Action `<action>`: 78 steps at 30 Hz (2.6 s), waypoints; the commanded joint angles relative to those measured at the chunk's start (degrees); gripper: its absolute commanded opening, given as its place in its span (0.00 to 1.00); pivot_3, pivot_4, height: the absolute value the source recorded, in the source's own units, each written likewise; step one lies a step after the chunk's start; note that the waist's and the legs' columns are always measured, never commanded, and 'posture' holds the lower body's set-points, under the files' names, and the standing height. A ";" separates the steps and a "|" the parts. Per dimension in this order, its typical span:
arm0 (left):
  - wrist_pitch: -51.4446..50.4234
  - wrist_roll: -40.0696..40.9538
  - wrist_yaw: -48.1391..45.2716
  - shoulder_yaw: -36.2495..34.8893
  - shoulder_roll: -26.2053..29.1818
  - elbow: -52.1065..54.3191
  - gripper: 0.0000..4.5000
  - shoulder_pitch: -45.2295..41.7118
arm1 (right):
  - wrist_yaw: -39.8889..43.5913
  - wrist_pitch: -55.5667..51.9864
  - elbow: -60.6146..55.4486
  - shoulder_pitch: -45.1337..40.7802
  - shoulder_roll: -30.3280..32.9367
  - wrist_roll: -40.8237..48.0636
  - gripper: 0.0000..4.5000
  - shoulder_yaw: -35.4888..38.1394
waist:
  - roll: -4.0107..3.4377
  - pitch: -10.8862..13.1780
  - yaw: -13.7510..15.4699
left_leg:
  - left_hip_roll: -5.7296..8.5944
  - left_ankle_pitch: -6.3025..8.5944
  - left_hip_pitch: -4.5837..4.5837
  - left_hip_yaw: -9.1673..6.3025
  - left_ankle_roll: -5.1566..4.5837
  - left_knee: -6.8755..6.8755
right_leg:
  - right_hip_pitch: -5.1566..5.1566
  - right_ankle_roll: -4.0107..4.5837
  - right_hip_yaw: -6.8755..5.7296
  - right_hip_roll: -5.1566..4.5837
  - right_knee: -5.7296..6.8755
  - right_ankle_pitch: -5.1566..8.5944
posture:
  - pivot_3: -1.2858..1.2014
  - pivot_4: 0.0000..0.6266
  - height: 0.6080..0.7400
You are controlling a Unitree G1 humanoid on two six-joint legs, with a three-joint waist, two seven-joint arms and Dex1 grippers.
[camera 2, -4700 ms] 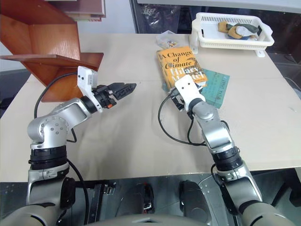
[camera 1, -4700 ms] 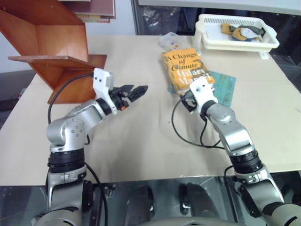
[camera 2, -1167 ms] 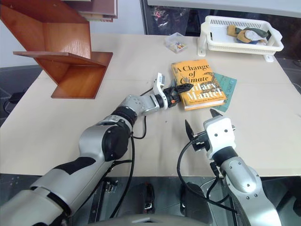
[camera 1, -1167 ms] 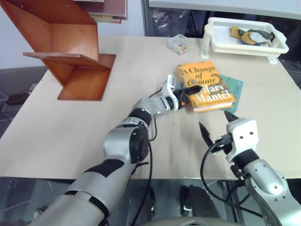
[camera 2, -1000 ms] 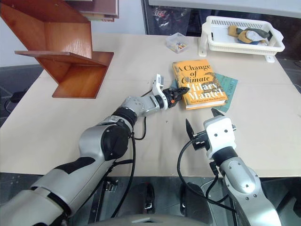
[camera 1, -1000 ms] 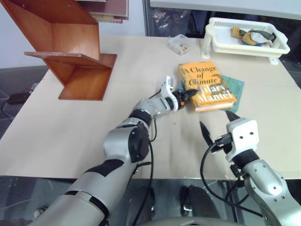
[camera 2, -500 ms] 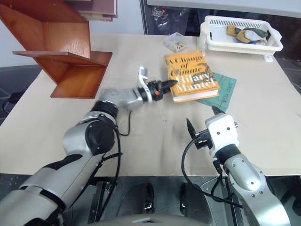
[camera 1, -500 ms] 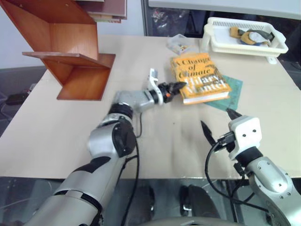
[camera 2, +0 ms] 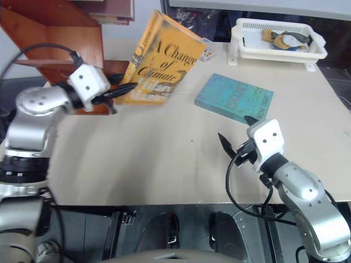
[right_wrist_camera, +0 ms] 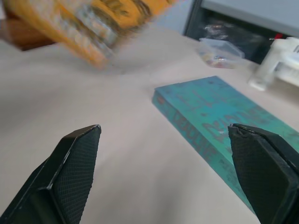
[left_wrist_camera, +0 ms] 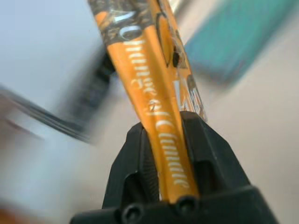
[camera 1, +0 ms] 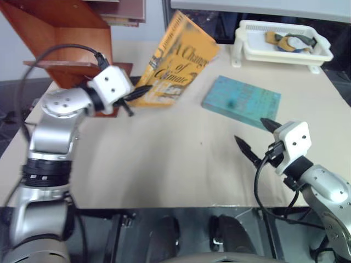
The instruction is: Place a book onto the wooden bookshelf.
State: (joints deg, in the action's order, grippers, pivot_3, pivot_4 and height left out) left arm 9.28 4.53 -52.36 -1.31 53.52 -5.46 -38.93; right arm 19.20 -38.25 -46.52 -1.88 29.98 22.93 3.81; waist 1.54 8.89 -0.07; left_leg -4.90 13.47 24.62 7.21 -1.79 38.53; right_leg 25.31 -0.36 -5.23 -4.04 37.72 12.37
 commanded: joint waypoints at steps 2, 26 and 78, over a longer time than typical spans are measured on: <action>25.77 -4.85 -1.39 -1.60 6.14 -13.37 0.15 -11.27 | 4.24 4.37 3.43 -4.65 -0.15 0.68 1.00 -1.19 | 0.00 0.00 1.08 | 0.01 0.00 0.08 0.02 -0.02 0.02 | 0.03 -0.01 -0.01 0.00 -0.03 0.01 | 0.52 0.24 1.00; 41.58 -39.90 16.85 18.79 19.77 -66.64 0.15 -41.93 | 13.75 4.81 10.47 -25.89 -3.91 7.77 1.00 -5.95 | 0.61 0.33 0.08 | -0.15 0.05 0.22 0.41 -0.13 0.23 | 0.24 -0.52 0.13 0.13 0.22 0.03 | 0.52 0.24 1.00; -6.41 -3.67 57.94 -6.90 -36.98 -15.44 0.25 -9.15 | 7.76 -1.09 6.54 -24.59 3.27 7.59 1.00 -0.76 | 0.42 0.14 0.42 | -0.06 0.11 -0.02 0.35 -0.22 0.88 | -0.09 -0.34 0.21 0.10 0.66 -0.11 | 0.52 0.24 1.00</action>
State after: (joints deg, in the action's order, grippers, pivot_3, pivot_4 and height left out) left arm 1.81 2.81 0.55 -5.49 16.17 -17.92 -45.79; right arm 28.27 -39.24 -36.88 -26.26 33.23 30.60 1.50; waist 1.97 9.04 0.34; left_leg -4.97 13.58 24.63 7.55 -2.02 39.41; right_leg 25.23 -0.70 -5.04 -3.94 38.36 12.26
